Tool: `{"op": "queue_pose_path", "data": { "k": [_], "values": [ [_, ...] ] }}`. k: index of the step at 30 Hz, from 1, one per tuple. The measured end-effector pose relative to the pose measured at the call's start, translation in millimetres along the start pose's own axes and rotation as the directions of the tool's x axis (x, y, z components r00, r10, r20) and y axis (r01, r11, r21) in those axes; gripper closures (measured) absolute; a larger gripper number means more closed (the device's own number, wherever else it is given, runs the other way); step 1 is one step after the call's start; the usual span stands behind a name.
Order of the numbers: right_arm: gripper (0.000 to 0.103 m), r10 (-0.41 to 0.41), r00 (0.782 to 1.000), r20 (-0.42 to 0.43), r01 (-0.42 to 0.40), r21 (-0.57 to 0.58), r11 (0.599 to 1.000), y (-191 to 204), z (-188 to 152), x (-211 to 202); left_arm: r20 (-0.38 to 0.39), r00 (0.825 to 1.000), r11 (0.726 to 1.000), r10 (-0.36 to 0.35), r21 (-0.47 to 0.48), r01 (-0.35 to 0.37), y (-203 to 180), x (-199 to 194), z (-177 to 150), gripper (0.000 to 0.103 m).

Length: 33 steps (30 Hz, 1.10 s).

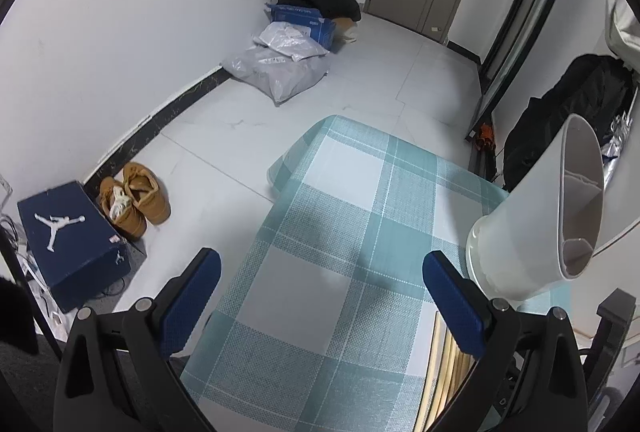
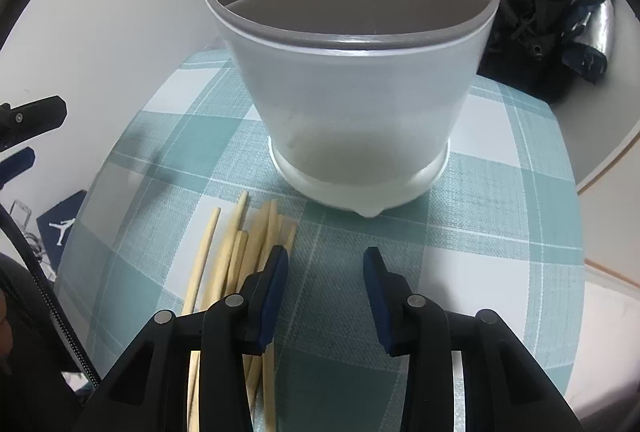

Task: Organize utensils
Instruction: 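Lower the right gripper onto the wooden chopsticks and grasp one chopstick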

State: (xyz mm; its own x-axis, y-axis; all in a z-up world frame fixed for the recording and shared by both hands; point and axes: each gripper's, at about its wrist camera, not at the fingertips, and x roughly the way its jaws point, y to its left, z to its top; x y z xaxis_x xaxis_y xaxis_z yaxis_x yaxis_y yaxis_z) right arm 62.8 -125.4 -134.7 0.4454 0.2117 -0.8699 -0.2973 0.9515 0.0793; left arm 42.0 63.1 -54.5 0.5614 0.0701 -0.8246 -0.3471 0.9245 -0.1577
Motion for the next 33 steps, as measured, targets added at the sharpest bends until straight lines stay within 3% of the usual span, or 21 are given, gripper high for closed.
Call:
{"op": "queue_pose_path", "data": {
  "k": [4,11,18,22,26,33],
  "values": [
    [0.074,0.014,1.0,-0.007,-0.015,-0.01,1.0,-1,5,-1,-0.029,0.999,1.0,-0.026,0.001,0.026,1,4,-1,0.004],
    [0.074,0.058,0.998,-0.019,-0.058,-0.018,0.998,-4,3,-4,-0.018,0.999,0.999,-0.026,0.021,0.027,0,3,0,0.004],
    [0.075,-0.007,1.0,-0.03,0.006,-0.047,0.999,3,7,-17,-0.043,0.999,0.999,-0.032,0.036,0.033,1,7,1,0.004],
    [0.08,-0.03,0.999,-0.032,0.028,-0.055,0.998,3,9,-15,-0.051,0.998,0.998,-0.04,0.044,0.042,1,8,0,0.004],
    [0.097,-0.057,0.998,-0.039,0.054,-0.061,0.997,5,14,-9,-0.044,0.998,0.997,-0.049,0.051,0.051,0,8,-1,0.004],
    [0.099,-0.006,1.0,-0.01,0.006,-0.005,1.0,-20,10,-27,-0.062,0.995,0.993,-0.078,0.084,0.083,-5,11,-6,0.004]
  ]
}}
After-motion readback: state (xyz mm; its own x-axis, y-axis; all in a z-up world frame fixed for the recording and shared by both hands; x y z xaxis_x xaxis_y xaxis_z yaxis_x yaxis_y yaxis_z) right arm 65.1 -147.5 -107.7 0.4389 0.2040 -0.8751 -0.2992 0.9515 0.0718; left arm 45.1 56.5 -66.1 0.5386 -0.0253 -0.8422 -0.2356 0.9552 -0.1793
